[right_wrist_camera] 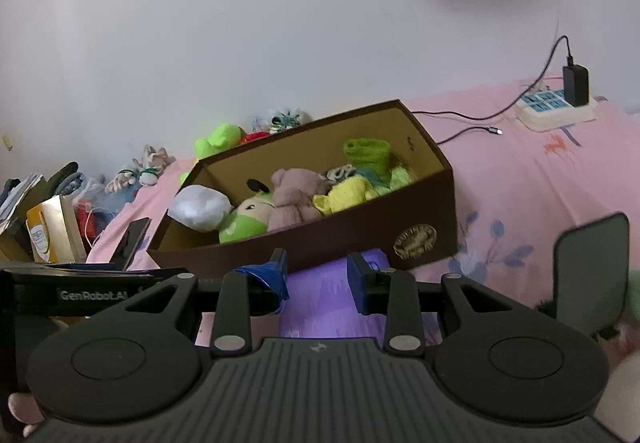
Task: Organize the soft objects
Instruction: 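Withdraw both grippers from the box toward the phone stand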
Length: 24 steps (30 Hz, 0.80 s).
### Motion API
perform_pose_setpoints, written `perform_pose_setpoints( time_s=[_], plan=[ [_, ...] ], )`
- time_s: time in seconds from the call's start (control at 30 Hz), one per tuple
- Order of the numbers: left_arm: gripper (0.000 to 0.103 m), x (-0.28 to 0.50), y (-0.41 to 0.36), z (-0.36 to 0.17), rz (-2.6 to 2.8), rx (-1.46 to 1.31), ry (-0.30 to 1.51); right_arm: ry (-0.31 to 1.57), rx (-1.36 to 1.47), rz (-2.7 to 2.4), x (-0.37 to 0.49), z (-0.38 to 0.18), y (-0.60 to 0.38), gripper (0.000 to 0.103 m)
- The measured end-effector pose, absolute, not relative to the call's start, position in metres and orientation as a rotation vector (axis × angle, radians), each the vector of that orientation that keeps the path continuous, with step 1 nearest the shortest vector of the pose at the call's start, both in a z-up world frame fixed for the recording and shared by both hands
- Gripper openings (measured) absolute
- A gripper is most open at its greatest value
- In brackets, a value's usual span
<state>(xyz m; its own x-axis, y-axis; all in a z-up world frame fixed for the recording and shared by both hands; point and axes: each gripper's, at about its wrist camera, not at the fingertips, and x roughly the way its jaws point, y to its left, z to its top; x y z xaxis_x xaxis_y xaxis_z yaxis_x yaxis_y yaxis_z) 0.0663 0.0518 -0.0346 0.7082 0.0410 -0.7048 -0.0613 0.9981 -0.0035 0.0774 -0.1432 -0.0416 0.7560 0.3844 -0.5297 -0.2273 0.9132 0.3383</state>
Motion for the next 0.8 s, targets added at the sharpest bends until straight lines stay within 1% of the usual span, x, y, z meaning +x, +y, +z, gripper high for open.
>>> perform_pose_setpoints(
  time_s=[0.43, 0.8],
  plan=[
    [0.094, 0.059, 0.031, -0.048, 0.031, -0.014, 0.84, 0.646, 0.198, 0.319, 0.051, -0.043, -0.147, 0.016],
    [0.094, 0.049, 0.005, -0.056, -0.034, 0.015, 0.881, 0.682, 0.212, 0.299, 0.026, -0.051, -0.17, 0.017]
  ],
)
